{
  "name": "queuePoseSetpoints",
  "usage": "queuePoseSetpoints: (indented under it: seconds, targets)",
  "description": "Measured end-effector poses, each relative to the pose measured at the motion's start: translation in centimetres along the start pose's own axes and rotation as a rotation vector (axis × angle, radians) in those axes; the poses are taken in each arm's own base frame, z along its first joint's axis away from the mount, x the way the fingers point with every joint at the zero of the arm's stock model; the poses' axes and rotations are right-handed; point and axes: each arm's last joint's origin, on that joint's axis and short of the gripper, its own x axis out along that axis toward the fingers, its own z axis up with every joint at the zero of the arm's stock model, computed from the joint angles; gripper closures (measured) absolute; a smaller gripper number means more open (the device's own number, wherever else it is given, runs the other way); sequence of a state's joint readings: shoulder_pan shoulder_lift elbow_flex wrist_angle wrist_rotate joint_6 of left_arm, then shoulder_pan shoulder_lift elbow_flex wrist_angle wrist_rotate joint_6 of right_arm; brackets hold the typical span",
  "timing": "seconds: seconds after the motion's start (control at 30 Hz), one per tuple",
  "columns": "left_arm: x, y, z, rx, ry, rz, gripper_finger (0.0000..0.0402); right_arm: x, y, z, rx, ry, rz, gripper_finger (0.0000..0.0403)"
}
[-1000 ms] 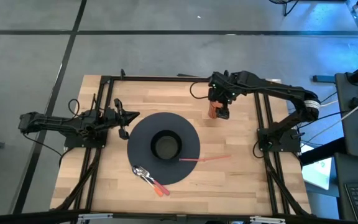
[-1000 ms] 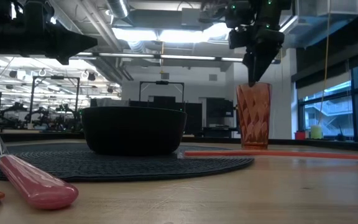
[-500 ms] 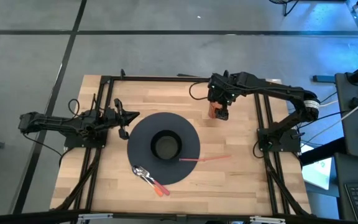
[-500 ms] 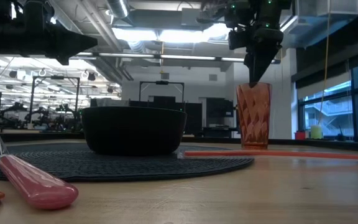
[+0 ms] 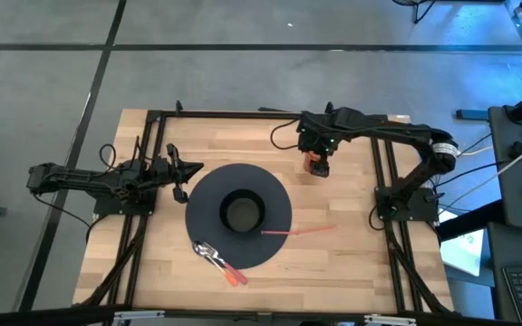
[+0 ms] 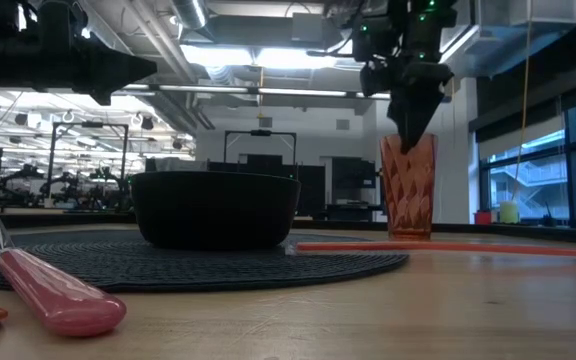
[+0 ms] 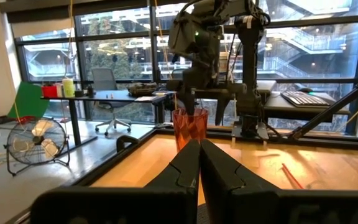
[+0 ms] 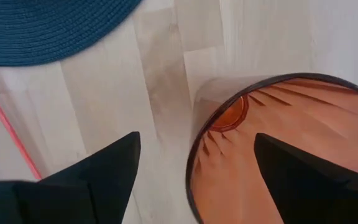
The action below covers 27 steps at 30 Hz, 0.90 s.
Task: Pick & Place Utensil
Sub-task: Put the orange cup on the black tablemat to the right of the black bowl
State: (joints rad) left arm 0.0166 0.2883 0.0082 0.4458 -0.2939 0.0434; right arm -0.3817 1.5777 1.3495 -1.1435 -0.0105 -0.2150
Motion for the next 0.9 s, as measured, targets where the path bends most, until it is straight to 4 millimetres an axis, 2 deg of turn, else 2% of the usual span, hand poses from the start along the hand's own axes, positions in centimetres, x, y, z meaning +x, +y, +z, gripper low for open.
queuePoseSetpoints:
  seconds: [0.17, 0.3, 0.6, 0.83, 0.9]
  targets:
    - [0.0, 0.0, 0.0, 0.0, 0.0, 0.0, 0.0393, 0.75, -0.06, 0.26, 0.003, 0.025, 0.006, 0.0094]
    - [0.0, 0.0, 0.0, 0.0, 0.0, 0.0, 0.0393, 0.96, -0.08, 0.33, 0.005, 0.032, 0.007, 0.0125]
    - [0.0, 0.0, 0.0, 0.0, 0.0, 0.0, 0.0393, 0.97, -0.33, 0.28, 0.025, 0.051, -0.078, 0.0255]
    - [0.0, 0.0, 0.0, 0.0, 0.0, 0.0, 0.0393, 0.97, -0.31, 0.18, 0.003, 0.062, -0.078, 0.037]
    - [0.0, 0.0, 0.0, 0.003, 0.0, 0.0, 0.0393, 0.95, -0.31, 0.13, -0.015, 0.067, -0.077, 0.039]
